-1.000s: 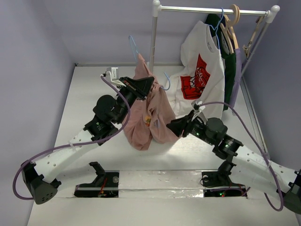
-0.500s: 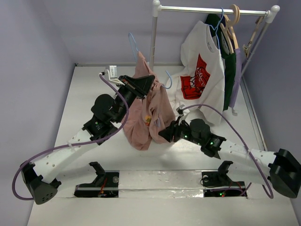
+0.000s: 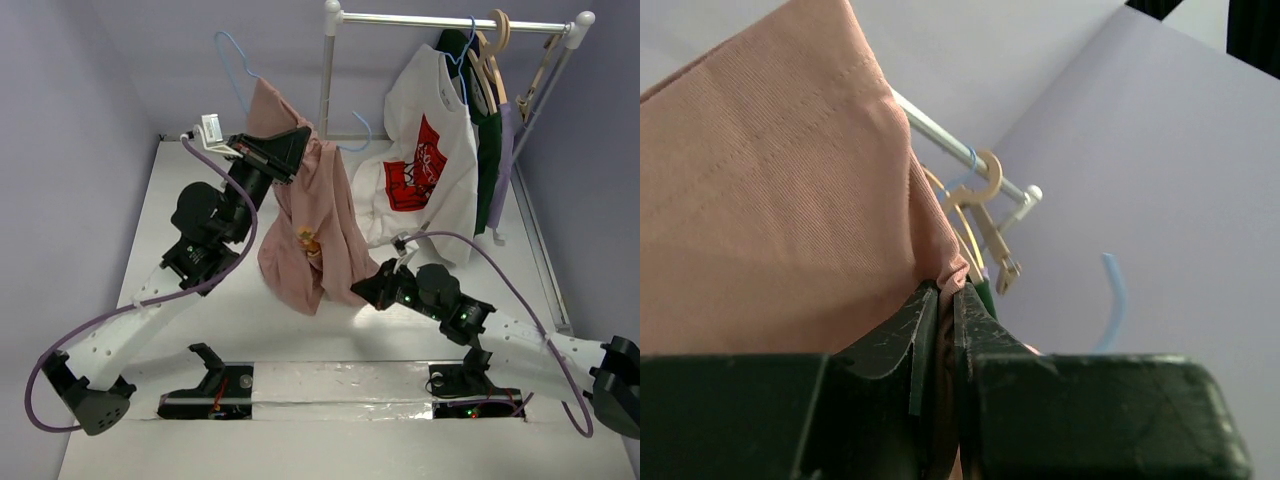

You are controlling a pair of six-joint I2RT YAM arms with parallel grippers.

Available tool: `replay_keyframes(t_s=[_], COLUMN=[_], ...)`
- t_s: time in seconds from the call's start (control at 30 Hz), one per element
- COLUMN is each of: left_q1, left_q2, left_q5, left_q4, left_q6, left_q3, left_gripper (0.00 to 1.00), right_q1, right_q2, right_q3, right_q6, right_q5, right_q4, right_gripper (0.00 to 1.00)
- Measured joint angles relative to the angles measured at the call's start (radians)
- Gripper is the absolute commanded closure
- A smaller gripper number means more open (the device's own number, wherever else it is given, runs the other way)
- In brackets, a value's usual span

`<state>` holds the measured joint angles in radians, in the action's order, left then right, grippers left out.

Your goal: Place the t-shirt on the hanger

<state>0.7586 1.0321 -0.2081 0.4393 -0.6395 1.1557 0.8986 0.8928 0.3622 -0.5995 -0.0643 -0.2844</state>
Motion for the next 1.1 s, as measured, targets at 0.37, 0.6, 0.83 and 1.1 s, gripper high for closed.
replay_keyframes(t_s=[0.37, 0.6, 0.83, 1.1], left_q1=[-0.088, -0.100, -0.108, -0.139], left_q2=[0.079, 0.000, -0.003, -0.106], left_q5=[0.041, 0.052, 0.092, 0.145], left_q4=[0.012, 0.178, 0.254, 0.284], left_q6=[0.016, -0.005, -0.104, -0.168], left_q3=[0.070, -0.235, -0.469, -0.526], left_gripper=[1.00, 1.00, 1.00, 1.00], right_q1=[0.034, 0.039, 0.045, 0.092], right_q2=[-0.153, -0.281, -0.129, -0.042], right_q3=[0.042, 0.277, 0.428, 0.323], right_q6=[-0.007, 0.011, 0.023, 0.021], right_q5=[-0.024, -0.025, -0.092, -0.071], right_q4=[0.236, 0.478, 0.460, 0.632], right_gripper=[1.00, 1.00, 1.00, 0.19])
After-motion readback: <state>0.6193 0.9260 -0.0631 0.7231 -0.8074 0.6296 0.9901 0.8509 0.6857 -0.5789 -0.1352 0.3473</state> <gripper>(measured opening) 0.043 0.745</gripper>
